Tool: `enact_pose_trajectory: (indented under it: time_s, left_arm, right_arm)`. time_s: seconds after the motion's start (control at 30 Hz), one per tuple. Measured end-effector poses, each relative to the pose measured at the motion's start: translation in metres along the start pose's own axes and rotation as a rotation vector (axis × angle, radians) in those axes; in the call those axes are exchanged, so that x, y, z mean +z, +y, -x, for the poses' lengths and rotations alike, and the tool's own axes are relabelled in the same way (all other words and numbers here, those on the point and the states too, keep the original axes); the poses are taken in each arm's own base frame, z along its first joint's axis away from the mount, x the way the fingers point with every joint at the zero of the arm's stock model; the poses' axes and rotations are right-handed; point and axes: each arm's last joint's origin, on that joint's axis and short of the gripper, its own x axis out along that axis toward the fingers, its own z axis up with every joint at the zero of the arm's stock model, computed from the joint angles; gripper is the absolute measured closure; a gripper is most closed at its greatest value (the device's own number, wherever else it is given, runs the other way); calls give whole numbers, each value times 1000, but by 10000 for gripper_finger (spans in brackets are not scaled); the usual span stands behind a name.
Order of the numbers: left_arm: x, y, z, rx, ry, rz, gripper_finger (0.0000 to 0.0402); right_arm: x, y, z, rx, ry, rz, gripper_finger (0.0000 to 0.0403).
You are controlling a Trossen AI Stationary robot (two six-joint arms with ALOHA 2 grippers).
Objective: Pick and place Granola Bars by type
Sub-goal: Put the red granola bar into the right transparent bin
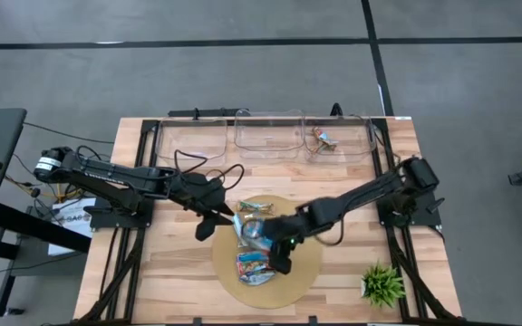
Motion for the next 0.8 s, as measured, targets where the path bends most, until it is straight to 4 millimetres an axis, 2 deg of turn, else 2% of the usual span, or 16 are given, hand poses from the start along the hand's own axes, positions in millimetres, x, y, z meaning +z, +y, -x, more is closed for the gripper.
enact_pose_trajectory:
  time_s: [0.17, 0.33, 0.57, 0.8]
  left_arm:
    - [6, -2, 0, 2, -70, -9, 267]
    - [9, -1, 1, 38, -116, -11, 267]
    - [12, -1, 4, 87, -157, -9, 267]
    - [13, 0, 4, 109, -172, -8, 267]
  right_arm:
    - [23, -13, 47, -57, -166, -42, 392]
    - [37, -42, 92, -225, -294, -143, 376]
    - [37, -97, 144, -561, -364, -371, 392]
    - [19, -149, 182, -850, -250, -590, 375]
